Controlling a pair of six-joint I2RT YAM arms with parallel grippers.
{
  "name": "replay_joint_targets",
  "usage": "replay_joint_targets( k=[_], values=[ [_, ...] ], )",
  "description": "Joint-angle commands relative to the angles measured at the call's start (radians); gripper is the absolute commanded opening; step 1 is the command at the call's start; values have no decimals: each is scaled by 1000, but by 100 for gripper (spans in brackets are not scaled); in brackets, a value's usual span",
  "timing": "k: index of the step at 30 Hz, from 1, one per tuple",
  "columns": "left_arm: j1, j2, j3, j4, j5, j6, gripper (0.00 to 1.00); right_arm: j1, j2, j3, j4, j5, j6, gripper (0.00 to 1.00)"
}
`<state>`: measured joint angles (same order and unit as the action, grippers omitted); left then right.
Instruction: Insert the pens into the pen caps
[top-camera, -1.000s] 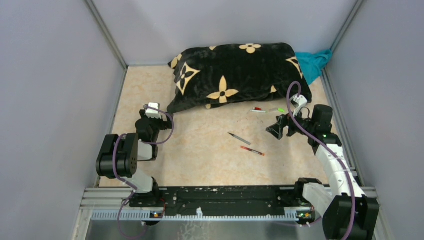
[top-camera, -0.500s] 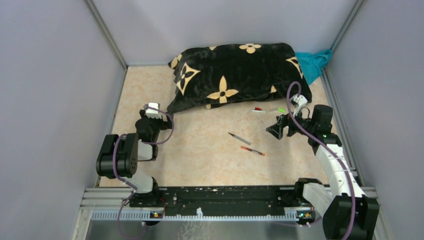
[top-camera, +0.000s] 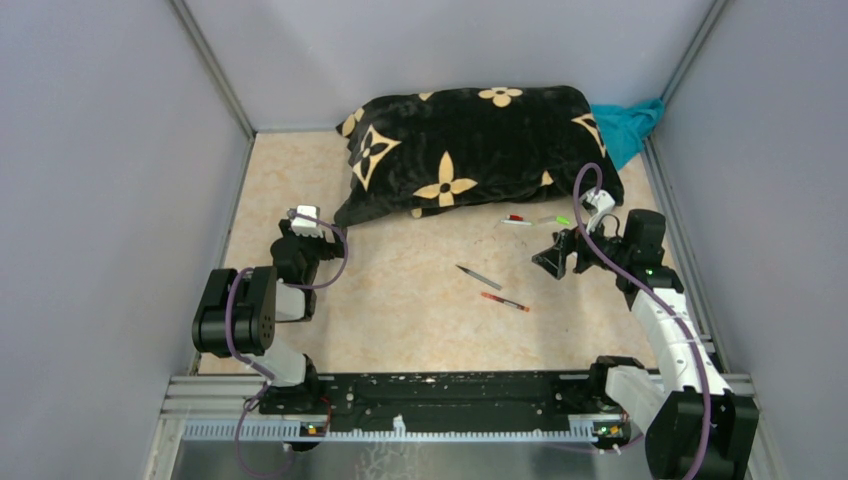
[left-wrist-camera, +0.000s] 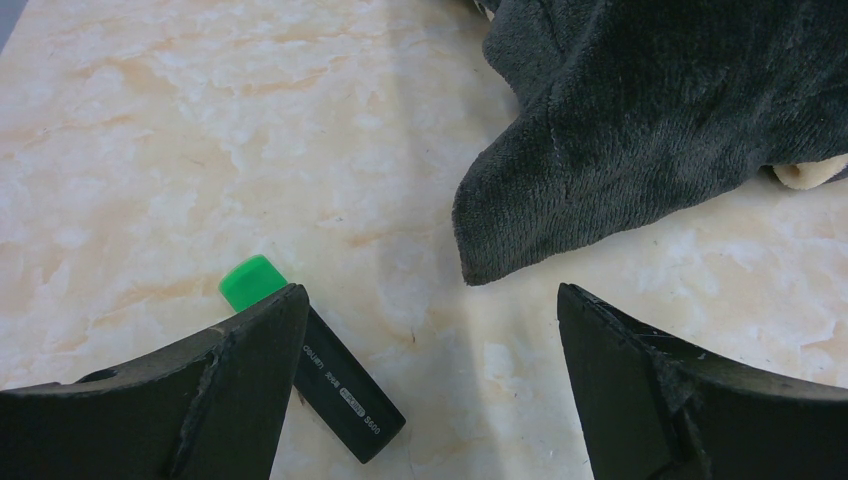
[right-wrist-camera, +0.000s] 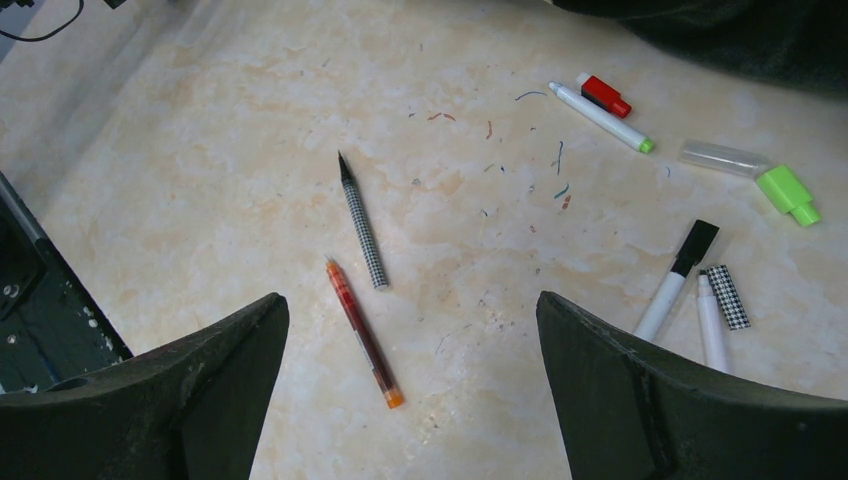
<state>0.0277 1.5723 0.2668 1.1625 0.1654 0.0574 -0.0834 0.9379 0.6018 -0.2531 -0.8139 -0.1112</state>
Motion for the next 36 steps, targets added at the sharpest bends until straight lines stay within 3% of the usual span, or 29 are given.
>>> replay_joint_targets(
  k=[1,36],
  values=[
    [-6,0,12,2,21,13,99,-15,-10,15,21,-14,-5,92],
    [-8,-1,12,1,21,13,99,-15,5,17,21,-13,-14,92]
  ],
)
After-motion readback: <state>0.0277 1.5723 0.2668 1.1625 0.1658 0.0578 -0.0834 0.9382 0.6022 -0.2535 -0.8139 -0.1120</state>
